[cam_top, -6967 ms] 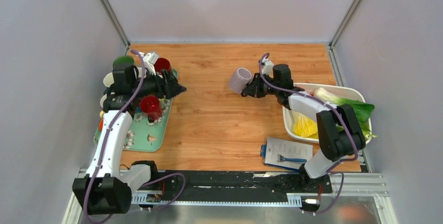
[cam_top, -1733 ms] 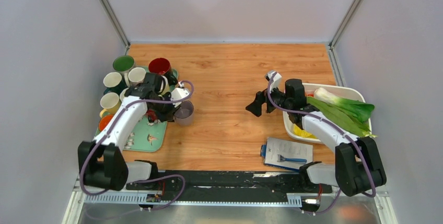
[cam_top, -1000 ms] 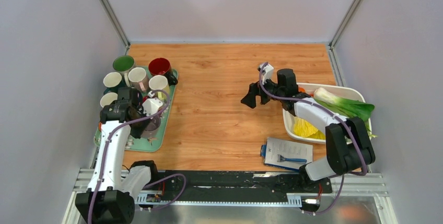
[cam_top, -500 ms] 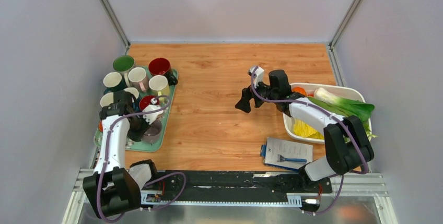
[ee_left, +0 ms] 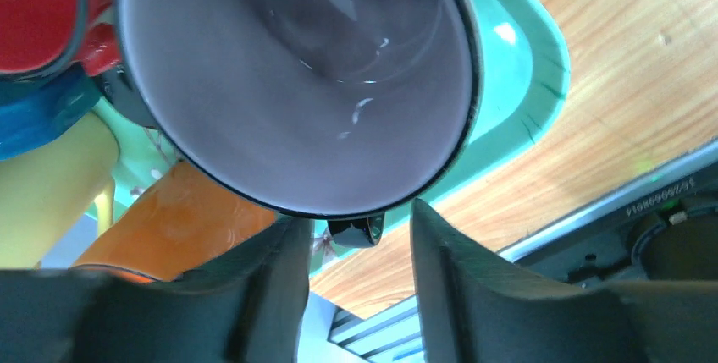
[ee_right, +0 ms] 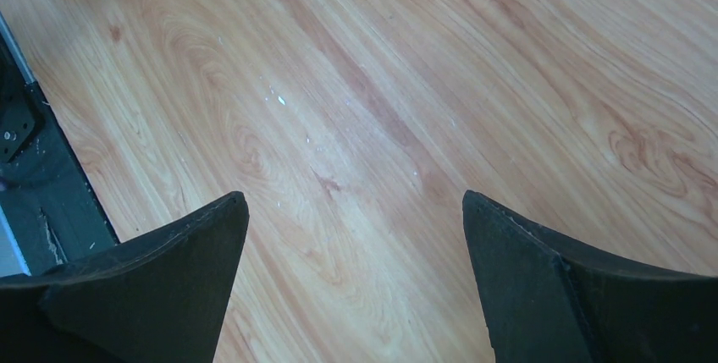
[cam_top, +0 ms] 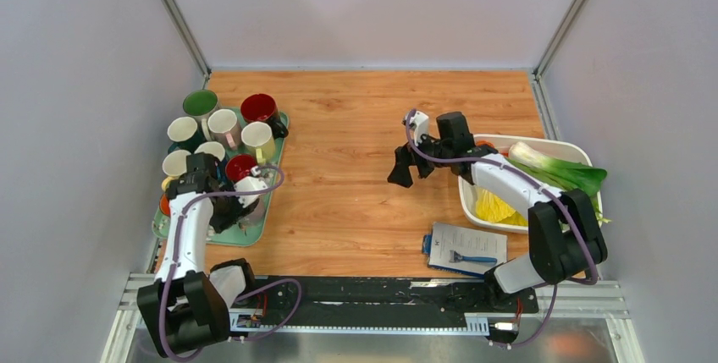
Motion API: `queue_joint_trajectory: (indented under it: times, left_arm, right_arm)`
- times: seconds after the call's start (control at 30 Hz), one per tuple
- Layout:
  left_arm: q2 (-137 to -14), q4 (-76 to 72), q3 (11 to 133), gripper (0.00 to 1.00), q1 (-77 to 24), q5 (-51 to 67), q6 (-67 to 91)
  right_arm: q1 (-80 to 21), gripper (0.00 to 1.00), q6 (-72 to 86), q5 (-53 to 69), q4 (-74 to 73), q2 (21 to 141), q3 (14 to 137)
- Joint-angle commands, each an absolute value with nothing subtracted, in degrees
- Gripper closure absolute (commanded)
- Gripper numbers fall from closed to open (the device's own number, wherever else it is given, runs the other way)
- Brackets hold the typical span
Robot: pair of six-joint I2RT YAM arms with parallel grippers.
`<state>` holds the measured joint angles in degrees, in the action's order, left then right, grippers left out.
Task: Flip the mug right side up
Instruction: Place the cup on the tray, then reset both arms
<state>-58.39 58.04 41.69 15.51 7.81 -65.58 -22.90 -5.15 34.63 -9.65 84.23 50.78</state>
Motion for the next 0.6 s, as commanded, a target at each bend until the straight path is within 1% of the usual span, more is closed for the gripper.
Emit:
queue_joint_trajectory:
  times: [0.0, 0.03, 0.1, 0.17, 0.23, 0.4, 0.47, 0.57]
  left_arm:
    - [-56.1, 62.4, 42.2, 0.38, 15.7, 6.7, -69.7]
    - [-55.7, 63.4, 43.8, 0.29, 15.7, 7.4, -69.5]
    - [-55.9, 66.2, 46.6, 0.23, 15.7, 10.2, -69.0]
    - [-56.2, 68.9, 50.1, 0.2, 15.7, 12.8, -68.4]
    - [-56.3, 71.0, 54.6, 0.2, 15.7, 15.1, -67.7]
    - [-57.7, 73.3, 66.0, 0.19, 15.3, 20.0, -64.0]
    - [-58.7, 71.8, 70.4, 0.2, 14.8, 22.1, -59.9]
    - [-60.5, 64.9, 76.1, 0.2, 13.8, 24.4, -47.3]
  right_arm:
    - [-21.6, 0.0, -11.0, 33.6, -25.3, 82.4, 59.1]
    - [-21.5, 0.0, -11.5, 31.6, -28.0, 83.1, 61.3]
    - [-21.5, 0.0, -11.1, 27.2, -31.8, 84.4, 65.2]
    - [-21.5, 0.0, -11.1, 23.3, -32.8, 84.3, 67.4]
    - [-21.5, 0.0, -10.7, 19.3, -32.5, 83.4, 68.8]
    - [-21.5, 0.0, -3.3, 1.1, -32.3, 82.5, 73.1]
    - [-21.5, 0.0, -2.9, -3.9, -31.9, 82.0, 74.3]
    - [-21.4, 0.0, -1.6, -6.7, -29.6, 80.6, 75.6]
